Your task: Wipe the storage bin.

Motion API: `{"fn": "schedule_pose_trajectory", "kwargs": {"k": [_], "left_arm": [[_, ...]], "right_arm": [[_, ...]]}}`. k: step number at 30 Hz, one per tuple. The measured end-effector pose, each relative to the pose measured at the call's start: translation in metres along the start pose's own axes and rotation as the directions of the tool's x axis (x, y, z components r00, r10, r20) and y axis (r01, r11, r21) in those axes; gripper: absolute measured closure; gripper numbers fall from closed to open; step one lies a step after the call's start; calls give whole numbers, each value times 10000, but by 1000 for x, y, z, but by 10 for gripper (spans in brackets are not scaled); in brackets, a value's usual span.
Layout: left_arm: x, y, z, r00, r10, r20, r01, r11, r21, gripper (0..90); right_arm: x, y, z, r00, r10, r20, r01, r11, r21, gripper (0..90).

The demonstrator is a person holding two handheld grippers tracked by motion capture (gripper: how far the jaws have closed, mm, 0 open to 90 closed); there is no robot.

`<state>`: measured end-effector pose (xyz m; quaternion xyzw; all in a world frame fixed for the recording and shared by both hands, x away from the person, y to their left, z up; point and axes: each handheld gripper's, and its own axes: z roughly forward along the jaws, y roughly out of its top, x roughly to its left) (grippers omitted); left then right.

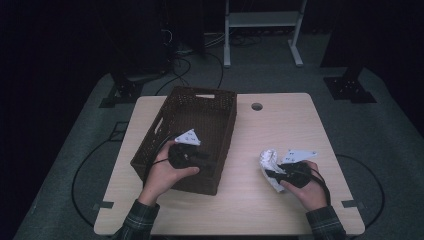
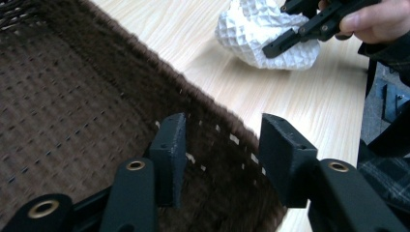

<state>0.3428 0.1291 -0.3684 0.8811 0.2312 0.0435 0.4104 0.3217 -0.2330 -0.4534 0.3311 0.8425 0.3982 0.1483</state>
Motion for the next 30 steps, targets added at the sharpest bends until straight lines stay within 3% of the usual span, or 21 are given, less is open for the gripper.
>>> {"fn": "schedule_pose_trajectory", "kwargs": {"k": [6, 13, 21, 30], "left_arm": [[4, -14, -21, 9995, 195, -262, -195, 9998, -5, 446], [17, -29, -47, 9975, 30, -709, -36, 10000, -90, 423], [27, -52, -66, 9930, -368, -1126, 359, 9993, -101, 406], [35, -69, -87, 9904, -427, -1317, 409, 9990, -168, 384]], "right_arm": [[1, 0, 1, 10000, 21, 10, -22, 10000, 76, 695], [0, -1, 1, 10000, 11, 15, -11, 10000, 57, 695], [-1, -1, 1, 10000, 0, 23, 0, 10000, 32, 695], [-1, -1, 1, 10000, 34, 29, -35, 10000, 34, 695]]}}
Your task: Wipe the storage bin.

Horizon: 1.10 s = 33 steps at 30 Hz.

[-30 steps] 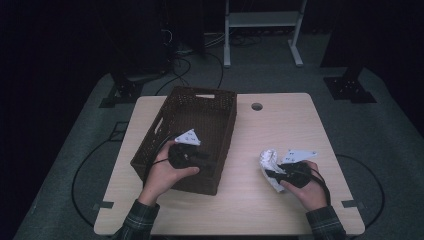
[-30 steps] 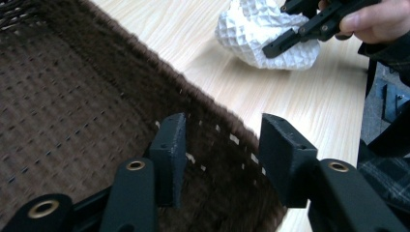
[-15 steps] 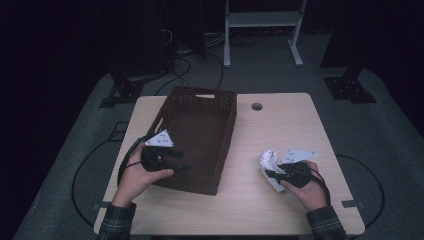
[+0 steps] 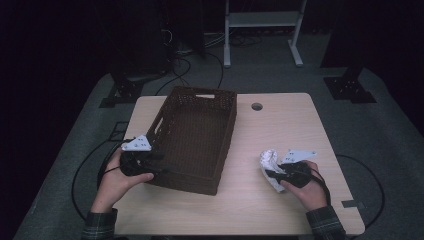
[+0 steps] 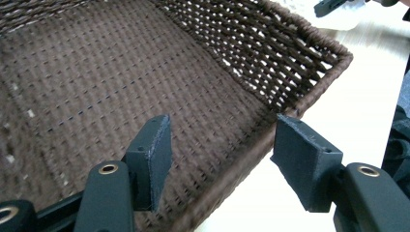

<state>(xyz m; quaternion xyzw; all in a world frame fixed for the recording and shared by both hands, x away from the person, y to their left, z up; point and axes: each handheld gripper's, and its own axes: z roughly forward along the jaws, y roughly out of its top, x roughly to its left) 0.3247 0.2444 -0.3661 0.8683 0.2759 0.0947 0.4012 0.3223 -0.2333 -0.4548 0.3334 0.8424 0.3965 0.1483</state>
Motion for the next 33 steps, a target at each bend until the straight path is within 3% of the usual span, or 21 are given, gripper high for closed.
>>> {"fn": "schedule_pose_trajectory", "kwargs": {"k": [5, 12, 20, 27, 33], "left_arm": [[8, -9, -4, 10000, 81, 44, -81, 9998, 160, 410], [18, -18, -9, 9999, 1, 117, -1, 10000, 23, 432], [27, -29, -13, 9999, 66, -96, -65, 9998, 168, 445], [31, -35, -14, 9997, 75, 237, -84, 9992, 380, 462], [32, -37, -12, 9990, 177, 398, -188, 9994, 284, 498]], "right_arm": [[0, 0, 0, 10000, 60, 11, -60, 10000, 47, 695], [0, 0, 0, 10000, 44, 14, -44, 10000, 55, 694], [0, 0, 0, 10000, 47, 32, -47, 10000, 66, 694], [-1, -1, 1, 10000, 21, 50, -21, 10000, 34, 693], [-2, -1, 0, 10000, 32, 65, -32, 10000, 31, 693]]}}
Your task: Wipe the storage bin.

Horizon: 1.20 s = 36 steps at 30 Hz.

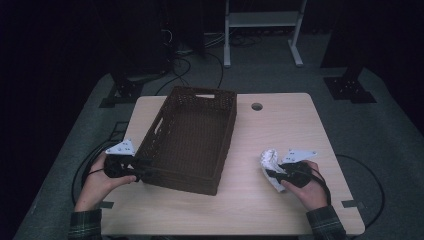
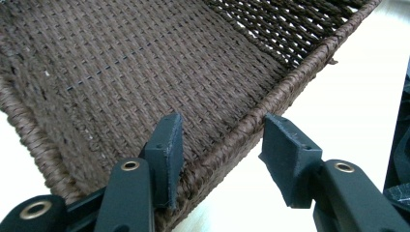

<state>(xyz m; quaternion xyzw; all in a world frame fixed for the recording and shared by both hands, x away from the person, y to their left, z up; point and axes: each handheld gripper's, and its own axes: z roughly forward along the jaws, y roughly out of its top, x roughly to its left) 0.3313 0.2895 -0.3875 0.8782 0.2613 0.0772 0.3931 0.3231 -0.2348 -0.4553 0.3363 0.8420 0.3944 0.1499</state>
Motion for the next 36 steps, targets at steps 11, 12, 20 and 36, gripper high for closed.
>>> {"fn": "schedule_pose_trajectory", "kwargs": {"k": [11, 12, 20, 36], "left_arm": [[-12, 8, 8, 9991, 294, 318, -301, 9993, 224, 581], [-13, 9, 9, 9990, 296, 341, -305, 9992, 261, 584], [-22, 20, 20, 9976, 591, 363, -606, 9973, 415, 626], [-38, 38, 44, 9950, 634, 771, -652, 9976, 211, 697]], "right_arm": [[0, 0, 0, 10000, -11, 32, 11, 10000, 4, 693], [0, 0, 0, 10000, -10, 32, 10, 10000, -2, 693], [-1, 0, -2, 10000, 13, 33, -13, 10000, -54, 693], [-1, 0, -1, 10000, 21, 62, -21, 10000, -71, 693]]}}
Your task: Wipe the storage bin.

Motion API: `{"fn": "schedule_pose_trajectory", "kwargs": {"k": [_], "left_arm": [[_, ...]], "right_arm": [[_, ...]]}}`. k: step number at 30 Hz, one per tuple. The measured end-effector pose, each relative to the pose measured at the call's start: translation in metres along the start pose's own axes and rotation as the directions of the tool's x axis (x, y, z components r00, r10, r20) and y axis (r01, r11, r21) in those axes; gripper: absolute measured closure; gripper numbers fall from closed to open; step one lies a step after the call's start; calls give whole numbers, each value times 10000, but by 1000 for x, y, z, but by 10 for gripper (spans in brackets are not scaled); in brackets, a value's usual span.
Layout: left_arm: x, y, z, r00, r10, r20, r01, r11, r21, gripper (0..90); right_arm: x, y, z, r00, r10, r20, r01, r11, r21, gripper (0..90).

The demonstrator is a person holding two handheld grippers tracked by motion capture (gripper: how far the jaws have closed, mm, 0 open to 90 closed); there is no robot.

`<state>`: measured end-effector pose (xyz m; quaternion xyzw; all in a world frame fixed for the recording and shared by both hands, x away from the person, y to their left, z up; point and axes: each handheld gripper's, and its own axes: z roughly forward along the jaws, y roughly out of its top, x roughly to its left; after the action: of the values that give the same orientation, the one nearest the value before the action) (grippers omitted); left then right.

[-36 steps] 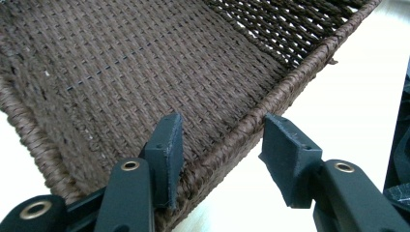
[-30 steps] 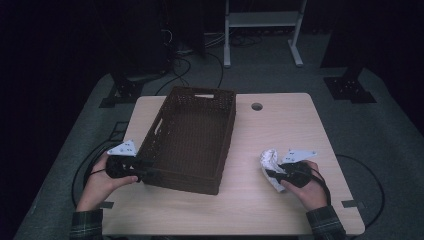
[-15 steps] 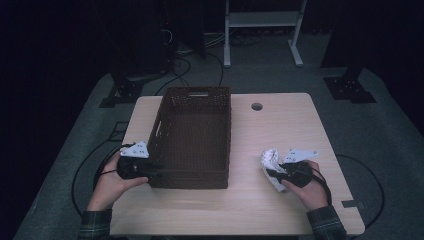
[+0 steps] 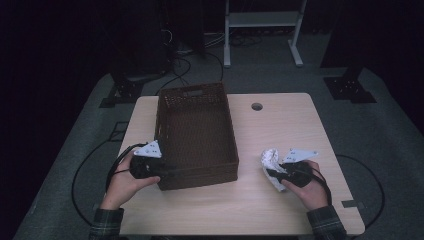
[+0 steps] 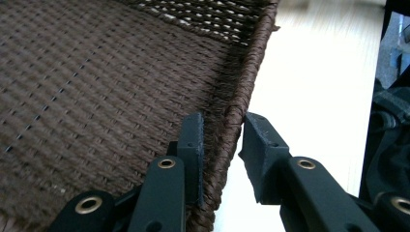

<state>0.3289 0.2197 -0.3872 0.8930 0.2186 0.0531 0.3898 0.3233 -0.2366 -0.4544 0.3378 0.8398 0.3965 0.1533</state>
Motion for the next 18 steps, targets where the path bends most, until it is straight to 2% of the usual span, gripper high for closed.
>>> {"fn": "schedule_pose_trajectory", "kwargs": {"k": [5, 10, 18], "left_arm": [[-5, 7, 10, 9999, 85, 143, -83, 9999, -142, 725], [-8, 13, 22, 9996, 5, 280, 8, 9990, -442, 751], [-14, 30, 42, 9998, -156, 79, 161, 9979, -620, 784]], "right_arm": [[0, 0, 0, 10000, -14, -14, 14, 10000, -8, 693], [-1, 0, -1, 10000, 12, -2, -12, 10000, -1, 694], [0, 0, -1, 10000, 18, 2, -18, 10000, 17, 693]]}}
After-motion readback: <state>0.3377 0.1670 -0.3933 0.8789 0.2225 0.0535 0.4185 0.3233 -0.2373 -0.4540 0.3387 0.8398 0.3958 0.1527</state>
